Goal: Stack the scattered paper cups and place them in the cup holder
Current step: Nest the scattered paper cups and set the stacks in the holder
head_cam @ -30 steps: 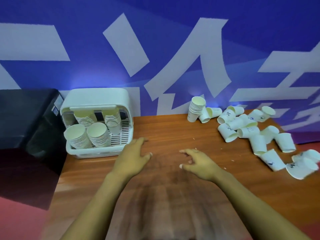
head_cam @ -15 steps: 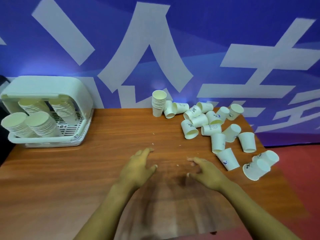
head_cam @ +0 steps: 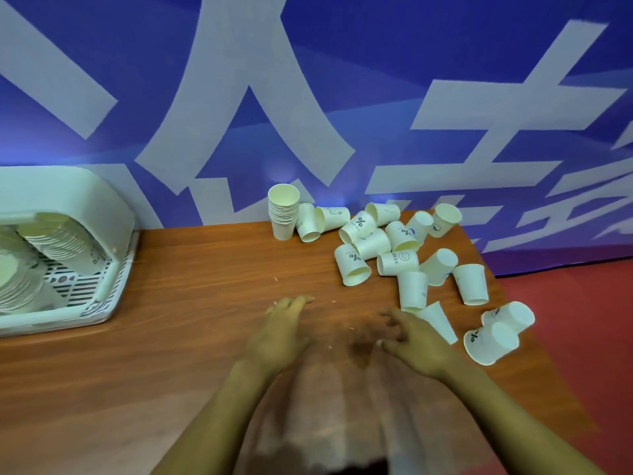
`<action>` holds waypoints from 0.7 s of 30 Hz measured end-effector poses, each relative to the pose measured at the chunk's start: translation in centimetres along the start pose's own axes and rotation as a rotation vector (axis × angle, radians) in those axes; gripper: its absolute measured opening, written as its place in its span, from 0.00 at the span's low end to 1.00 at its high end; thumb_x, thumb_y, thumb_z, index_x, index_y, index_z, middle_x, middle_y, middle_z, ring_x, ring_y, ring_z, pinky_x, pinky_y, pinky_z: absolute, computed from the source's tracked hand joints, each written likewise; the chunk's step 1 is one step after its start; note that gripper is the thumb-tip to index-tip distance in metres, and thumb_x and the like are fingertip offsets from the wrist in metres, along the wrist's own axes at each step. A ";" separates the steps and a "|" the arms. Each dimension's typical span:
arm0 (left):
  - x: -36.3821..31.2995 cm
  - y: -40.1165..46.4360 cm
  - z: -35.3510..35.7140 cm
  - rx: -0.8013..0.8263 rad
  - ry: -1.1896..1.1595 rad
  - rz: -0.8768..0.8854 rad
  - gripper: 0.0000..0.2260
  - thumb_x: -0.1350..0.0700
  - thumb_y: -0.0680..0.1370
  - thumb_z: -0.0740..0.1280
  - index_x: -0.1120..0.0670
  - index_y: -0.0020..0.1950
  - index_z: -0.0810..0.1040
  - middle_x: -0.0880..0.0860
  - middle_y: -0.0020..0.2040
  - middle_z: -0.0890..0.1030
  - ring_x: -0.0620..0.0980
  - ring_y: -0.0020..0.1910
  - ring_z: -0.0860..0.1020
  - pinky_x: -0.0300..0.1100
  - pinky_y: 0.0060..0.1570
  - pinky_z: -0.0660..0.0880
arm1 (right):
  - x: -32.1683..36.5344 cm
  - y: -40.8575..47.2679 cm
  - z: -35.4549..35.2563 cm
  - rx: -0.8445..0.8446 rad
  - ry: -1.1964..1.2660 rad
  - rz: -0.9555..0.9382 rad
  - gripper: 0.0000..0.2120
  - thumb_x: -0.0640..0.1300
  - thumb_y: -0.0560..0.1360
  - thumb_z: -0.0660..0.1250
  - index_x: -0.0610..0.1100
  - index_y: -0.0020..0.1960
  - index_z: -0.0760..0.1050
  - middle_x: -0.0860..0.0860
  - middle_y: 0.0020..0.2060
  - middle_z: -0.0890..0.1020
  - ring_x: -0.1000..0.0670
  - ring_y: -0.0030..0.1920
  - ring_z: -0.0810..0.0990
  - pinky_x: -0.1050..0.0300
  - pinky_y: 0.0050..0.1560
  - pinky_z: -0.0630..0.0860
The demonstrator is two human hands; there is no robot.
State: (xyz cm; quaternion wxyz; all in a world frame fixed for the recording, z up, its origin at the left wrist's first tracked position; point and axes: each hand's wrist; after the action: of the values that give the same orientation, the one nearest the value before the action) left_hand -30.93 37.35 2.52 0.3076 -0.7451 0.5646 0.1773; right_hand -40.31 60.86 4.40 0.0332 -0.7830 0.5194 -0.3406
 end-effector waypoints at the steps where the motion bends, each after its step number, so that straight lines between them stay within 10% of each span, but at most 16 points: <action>1: -0.4 0.5 0.2 0.011 0.000 0.005 0.31 0.58 0.72 0.70 0.45 0.72 0.64 0.50 0.67 0.69 0.54 0.67 0.68 0.46 0.69 0.64 | -0.3 0.3 -0.4 -0.007 -0.006 0.006 0.26 0.50 0.74 0.69 0.52 0.70 0.65 0.50 0.64 0.74 0.50 0.61 0.75 0.56 0.60 0.73; 21: -7.3 15.4 1.3 -0.035 0.547 0.015 0.34 0.65 0.74 0.63 0.45 0.76 0.56 0.52 0.74 0.58 0.55 0.72 0.58 0.47 0.64 0.64 | -8.4 13.0 -7.0 -0.032 -0.014 0.234 0.31 0.53 0.75 0.65 0.46 0.72 0.58 0.43 0.64 0.69 0.41 0.63 0.72 0.47 0.60 0.71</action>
State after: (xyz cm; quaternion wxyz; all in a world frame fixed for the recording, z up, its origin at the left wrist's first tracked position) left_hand -47.65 40.88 2.00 0.1293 -0.7664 0.6289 -0.0187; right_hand -56.50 64.02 0.34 0.0639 -0.7198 0.6125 -0.3205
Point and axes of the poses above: each hand's wrist, its own y-axis towards the middle knuckle, its own z-axis out of the palm, x = y × z
